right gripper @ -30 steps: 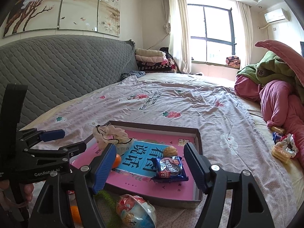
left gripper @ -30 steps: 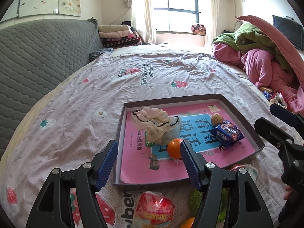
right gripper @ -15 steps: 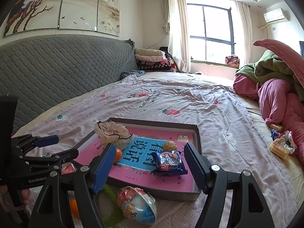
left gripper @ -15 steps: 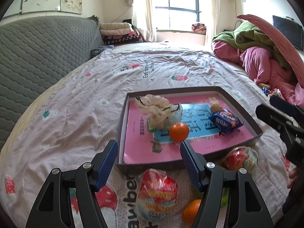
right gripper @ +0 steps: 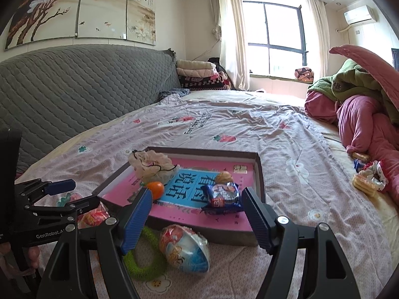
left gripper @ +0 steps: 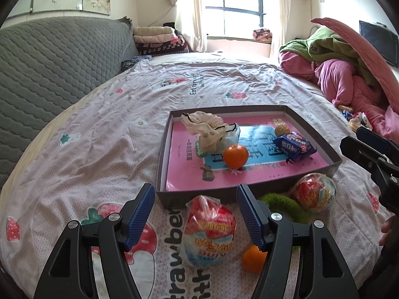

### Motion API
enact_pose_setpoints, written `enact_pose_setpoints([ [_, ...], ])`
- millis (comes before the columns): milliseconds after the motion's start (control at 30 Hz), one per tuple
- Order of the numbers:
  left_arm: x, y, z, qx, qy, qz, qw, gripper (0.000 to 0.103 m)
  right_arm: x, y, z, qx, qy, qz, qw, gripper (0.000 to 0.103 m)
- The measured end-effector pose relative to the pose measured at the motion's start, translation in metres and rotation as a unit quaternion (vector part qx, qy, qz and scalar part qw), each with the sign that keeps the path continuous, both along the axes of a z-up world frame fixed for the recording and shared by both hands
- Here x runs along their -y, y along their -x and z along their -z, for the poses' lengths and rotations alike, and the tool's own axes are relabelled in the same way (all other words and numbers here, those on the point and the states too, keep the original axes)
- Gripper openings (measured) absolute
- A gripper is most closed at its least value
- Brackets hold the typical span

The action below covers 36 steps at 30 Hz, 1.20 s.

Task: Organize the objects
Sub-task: 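Move the right tool to the blue-white candy egg while the left tool approaches the red-white egg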

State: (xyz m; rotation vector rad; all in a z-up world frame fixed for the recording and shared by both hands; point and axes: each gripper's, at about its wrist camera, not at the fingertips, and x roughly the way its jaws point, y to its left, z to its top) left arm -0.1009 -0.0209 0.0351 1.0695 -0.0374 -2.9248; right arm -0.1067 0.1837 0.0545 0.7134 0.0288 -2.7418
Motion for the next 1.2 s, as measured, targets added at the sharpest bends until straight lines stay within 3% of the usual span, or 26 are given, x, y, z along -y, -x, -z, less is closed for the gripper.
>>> enact_pose_setpoints([
  [733, 0.0, -0.033, 0.017, 0.027, 0.013, 0.008, 0.9995, 0.07, 0.001, -0.024, 0.018, 0.035, -0.012, 0.003, 0.999, 0.073],
  [1200, 0.002, -0.046, 0.031, 0.062, -0.012, 0.018, 0.9978, 0.07, 0.002, -0.03, 0.038, 0.085, -0.024, 0.005, 0.996, 0.073],
])
